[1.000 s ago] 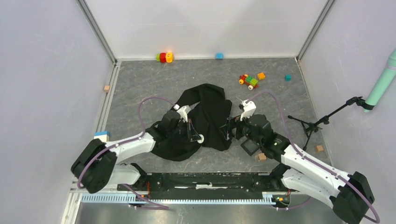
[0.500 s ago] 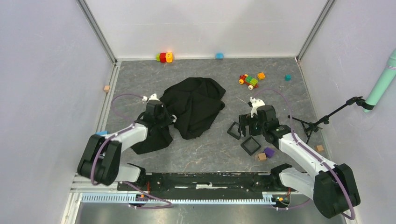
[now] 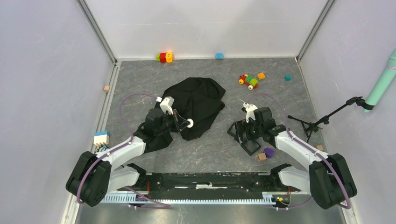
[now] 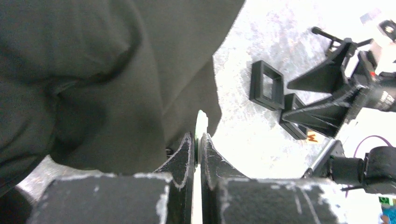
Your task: Remove the brooch from the garment
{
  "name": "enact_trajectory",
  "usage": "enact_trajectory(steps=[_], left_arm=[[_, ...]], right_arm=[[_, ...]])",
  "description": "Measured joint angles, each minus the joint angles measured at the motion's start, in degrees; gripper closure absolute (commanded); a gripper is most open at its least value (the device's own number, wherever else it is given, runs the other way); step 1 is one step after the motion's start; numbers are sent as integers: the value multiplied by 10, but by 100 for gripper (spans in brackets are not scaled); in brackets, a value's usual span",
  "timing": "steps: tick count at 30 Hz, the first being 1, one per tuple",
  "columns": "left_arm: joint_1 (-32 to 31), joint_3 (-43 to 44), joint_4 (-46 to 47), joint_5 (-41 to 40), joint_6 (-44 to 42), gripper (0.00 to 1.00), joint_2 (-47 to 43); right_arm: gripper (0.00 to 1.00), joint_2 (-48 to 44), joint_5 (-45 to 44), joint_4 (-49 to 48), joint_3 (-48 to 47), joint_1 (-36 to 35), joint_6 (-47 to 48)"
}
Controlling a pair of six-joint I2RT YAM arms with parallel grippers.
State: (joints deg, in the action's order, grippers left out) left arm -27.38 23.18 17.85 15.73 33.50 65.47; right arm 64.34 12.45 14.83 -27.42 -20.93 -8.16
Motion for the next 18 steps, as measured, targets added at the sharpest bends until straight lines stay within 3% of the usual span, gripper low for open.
enact_trajectory(steps=[8,18], left_arm=[[-20,-12,38,27,-6,98,-9],[-23,-15,42,28,-12,98,-24]], right_arm=[[2,86,-3,-17,-67,2,22],[2,162,64,-62,-88,13,17]])
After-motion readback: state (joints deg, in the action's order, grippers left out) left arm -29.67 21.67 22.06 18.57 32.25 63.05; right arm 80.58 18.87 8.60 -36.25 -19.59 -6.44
